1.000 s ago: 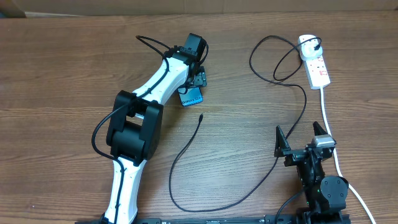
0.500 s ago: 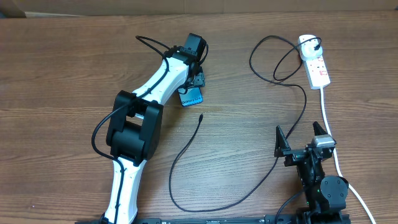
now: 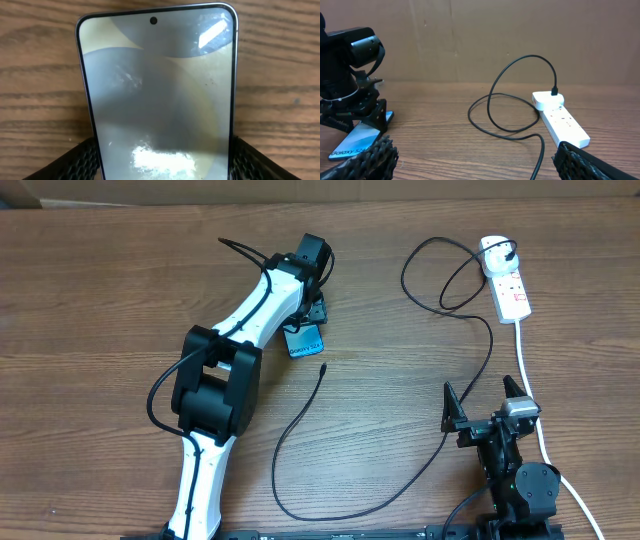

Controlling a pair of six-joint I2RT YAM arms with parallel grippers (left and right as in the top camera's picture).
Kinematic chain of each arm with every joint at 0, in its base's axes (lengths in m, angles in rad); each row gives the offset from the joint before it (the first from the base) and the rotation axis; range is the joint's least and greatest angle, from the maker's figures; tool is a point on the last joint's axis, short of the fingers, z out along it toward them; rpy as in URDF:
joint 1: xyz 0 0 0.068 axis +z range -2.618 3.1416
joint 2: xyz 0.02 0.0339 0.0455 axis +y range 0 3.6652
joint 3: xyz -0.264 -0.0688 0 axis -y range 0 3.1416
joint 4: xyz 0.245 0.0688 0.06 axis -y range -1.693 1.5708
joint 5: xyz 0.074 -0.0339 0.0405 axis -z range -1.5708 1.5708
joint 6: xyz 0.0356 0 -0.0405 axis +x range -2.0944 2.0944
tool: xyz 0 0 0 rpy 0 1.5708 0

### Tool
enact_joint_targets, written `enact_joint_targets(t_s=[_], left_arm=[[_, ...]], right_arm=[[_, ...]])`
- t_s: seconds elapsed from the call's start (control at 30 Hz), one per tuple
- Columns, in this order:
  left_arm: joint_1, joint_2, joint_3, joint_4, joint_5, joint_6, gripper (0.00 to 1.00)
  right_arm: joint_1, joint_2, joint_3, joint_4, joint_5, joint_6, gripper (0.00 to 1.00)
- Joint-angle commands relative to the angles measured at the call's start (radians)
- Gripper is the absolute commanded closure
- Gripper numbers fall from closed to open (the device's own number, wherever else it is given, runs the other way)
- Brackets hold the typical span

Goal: Plug charger to phone and switch on socket

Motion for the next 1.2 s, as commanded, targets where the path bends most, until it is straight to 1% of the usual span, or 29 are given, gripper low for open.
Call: enact_joint_targets(t_s=[0.0,0.13,0.27,0.5,0.67,0.83,1.03,1.17], left_arm=[[0.002,0.020,0.056,-0.024,0.055,-0.010,0.31],[0.008,0.020,0.095,-0.066,0.121,-0.010,0.32],[0.015,0.020,0.123,-0.095,0.125,-0.009,0.36],[0.021,0.020,0.124,-0.114,0.129,-0.010,0.34],[0.022,0.020,0.126,-0.121,0.188,-0.009,0.34],[0.039,0.020,0.136,-0.122,0.354,-0.009,0.34],[0.102,0.020,0.153,-0.121,0.653,-0.009,0.36],[0.150,0.020,0.153,-0.121,0.815,-0.009,0.36]], right_arm=[[-0.003,-0.010,-0.010,0.005,0.013,0.000,0.00],[-0.003,-0.010,-0.010,0.005,0.013,0.000,0.00],[-0.003,-0.010,-0.010,0.005,0.013,0.000,0.00],[-0.003,-0.010,-0.010,0.005,0.013,0.000,0.00],[-0.003,-0.010,-0.010,0.005,0.013,0.000,0.00],[-0.003,-0.010,-0.010,0.005,0.013,0.000,0.00],[-0.003,-0.010,-0.010,0.005,0.013,0.000,0.00],[-0.003,-0.010,-0.010,0.005,0.013,0.000,0.00]])
